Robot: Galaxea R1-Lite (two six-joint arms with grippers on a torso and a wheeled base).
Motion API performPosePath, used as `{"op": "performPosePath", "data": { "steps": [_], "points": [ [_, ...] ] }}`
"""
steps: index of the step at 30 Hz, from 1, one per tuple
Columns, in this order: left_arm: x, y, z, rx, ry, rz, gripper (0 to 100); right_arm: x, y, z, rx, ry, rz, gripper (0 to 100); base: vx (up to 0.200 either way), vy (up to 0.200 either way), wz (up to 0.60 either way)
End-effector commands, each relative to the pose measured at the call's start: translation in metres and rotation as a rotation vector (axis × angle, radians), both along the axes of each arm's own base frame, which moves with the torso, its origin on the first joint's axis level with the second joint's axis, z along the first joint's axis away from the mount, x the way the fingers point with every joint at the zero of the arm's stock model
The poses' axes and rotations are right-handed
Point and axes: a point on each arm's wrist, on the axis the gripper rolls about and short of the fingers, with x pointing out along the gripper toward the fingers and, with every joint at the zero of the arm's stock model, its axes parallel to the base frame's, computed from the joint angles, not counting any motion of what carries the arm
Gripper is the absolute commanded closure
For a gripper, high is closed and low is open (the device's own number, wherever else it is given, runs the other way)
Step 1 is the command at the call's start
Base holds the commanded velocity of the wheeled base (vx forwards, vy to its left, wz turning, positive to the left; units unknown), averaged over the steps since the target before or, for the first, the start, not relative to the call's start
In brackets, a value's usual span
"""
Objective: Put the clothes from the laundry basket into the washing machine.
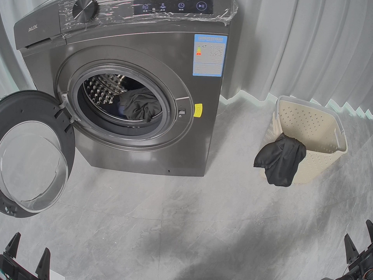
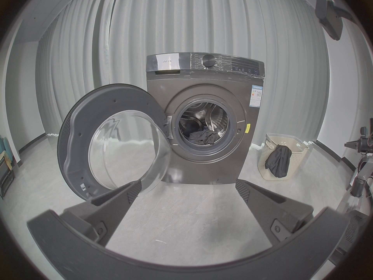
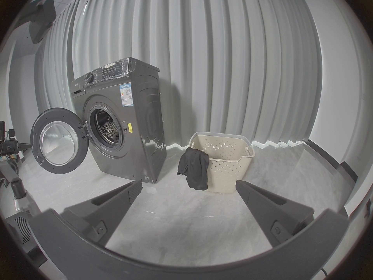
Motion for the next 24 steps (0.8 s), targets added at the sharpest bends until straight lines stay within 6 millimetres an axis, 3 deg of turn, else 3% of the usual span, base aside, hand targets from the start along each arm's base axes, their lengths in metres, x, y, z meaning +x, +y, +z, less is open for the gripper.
{"op": "performPosePath", "data": {
  "steps": [1,24],
  "points": [
    [0.0003,0.0,-0.0048,0.0,0.005,0.0,0,0.0003,0.0,-0.0047,0.0,0.005,0.001,0,0.0,-0.2,0.0],
    [0.0003,0.0,-0.0048,0.007,0.004,0.0,0,0.0001,0.0,-0.0043,0.0,0.002,0.001,0,0.0,-0.2,0.0]
  ]
}}
